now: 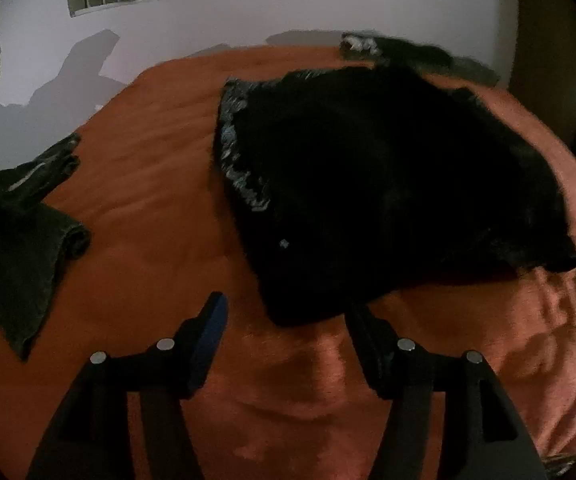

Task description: Fold clothes

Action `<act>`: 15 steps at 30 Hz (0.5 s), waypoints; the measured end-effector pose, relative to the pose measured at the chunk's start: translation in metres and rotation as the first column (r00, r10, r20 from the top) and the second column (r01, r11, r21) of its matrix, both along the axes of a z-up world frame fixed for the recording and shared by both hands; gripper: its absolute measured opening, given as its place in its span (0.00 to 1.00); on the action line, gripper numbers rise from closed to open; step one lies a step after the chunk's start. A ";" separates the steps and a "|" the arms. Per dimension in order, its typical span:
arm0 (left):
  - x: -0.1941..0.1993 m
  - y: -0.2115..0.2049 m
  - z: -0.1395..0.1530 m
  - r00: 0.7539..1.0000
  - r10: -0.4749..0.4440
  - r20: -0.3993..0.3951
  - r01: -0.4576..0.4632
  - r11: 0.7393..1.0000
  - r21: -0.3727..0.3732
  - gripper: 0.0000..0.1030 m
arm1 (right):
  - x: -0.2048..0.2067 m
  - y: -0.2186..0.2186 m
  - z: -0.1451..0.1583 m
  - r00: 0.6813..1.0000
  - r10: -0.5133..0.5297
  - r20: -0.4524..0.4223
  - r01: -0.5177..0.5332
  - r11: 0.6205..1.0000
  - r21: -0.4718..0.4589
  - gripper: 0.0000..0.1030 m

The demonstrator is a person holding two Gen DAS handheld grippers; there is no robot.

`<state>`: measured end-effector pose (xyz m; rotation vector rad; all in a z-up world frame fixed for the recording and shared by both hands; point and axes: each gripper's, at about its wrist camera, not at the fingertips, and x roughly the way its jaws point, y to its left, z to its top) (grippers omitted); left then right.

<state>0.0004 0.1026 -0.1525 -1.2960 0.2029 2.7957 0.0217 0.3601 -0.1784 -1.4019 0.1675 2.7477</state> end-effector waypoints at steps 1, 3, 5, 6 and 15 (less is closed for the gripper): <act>-0.003 0.001 -0.004 1.000 0.023 -0.003 -0.023 1.000 -0.006 0.65 | -0.007 -0.003 -0.003 1.000 0.004 0.007 -0.004 1.000 0.006 0.66; -0.003 -0.001 -0.003 0.998 0.062 -0.021 -0.061 0.998 0.026 0.66 | -0.020 -0.007 -0.013 0.999 -0.002 0.034 0.000 0.999 0.046 0.66; -0.006 -0.006 -0.001 0.994 0.102 -0.028 -0.099 0.990 0.096 0.66 | -0.031 -0.010 -0.019 0.999 -0.016 0.045 0.012 0.995 0.104 0.66; -0.007 -0.009 0.000 0.992 0.123 -0.030 -0.118 0.984 0.130 0.64 | -0.036 -0.010 -0.019 0.999 -0.024 0.035 0.019 0.991 0.133 0.64; 0.013 -0.039 0.022 0.947 0.319 -0.044 -0.269 0.859 0.436 0.06 | -0.007 -0.014 0.049 0.981 -0.012 -0.192 0.046 0.984 0.170 0.12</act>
